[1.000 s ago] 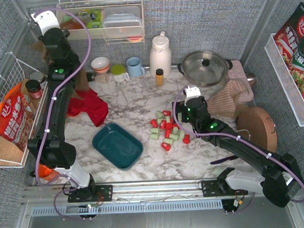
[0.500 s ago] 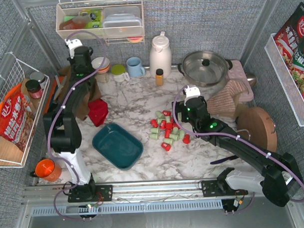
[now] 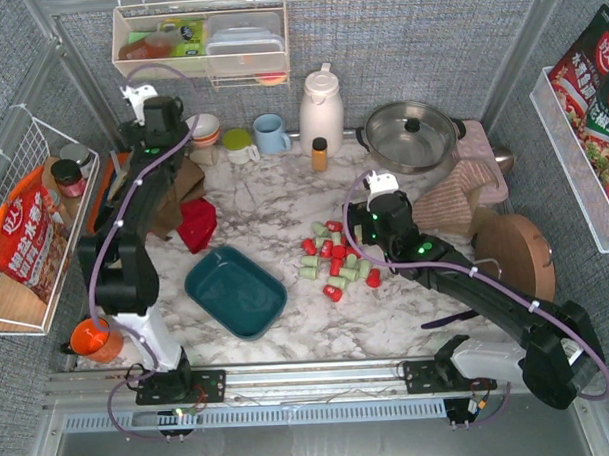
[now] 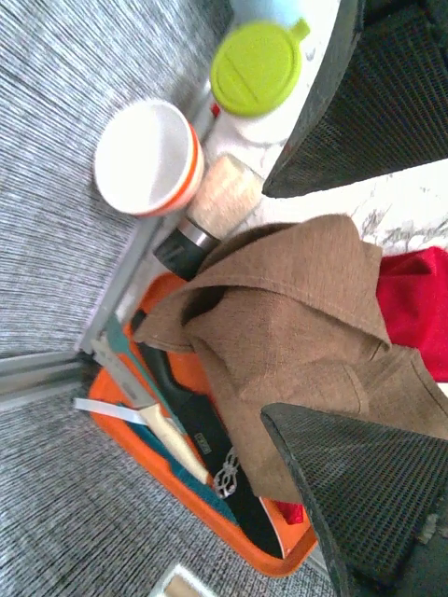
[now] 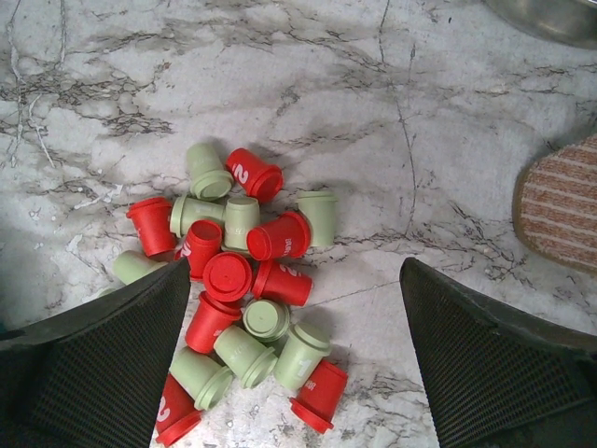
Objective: Mix the coffee capsules in the storage basket
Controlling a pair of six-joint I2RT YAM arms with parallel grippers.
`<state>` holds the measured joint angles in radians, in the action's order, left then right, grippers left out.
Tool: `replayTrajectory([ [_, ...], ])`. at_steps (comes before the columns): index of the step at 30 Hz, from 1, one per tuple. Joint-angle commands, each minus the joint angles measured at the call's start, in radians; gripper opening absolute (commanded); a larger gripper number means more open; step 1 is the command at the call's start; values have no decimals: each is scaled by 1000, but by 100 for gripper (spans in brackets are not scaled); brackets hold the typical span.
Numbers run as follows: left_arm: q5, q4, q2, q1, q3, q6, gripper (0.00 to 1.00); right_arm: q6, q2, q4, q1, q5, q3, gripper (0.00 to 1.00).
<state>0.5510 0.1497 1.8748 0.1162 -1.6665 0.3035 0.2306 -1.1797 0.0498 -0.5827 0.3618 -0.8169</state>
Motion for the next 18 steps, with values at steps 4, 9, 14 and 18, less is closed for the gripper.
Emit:
replayTrajectory([
  [4, -184, 185, -213, 35, 115, 40, 99, 9, -3, -1, -2, -7, -17, 99],
  [9, -275, 260, -399, 99, 364, 66, 94, 9, -5, -5, -2, -10, -15, 99],
  [14, -419, 222, -591, 112, 628, 197, 81, 3, -17, -5, -2, -7, -19, 99],
  [18, -461, 217, -722, 120, 786, 248, 79, 1, -19, -7, -2, -3, -17, 99],
])
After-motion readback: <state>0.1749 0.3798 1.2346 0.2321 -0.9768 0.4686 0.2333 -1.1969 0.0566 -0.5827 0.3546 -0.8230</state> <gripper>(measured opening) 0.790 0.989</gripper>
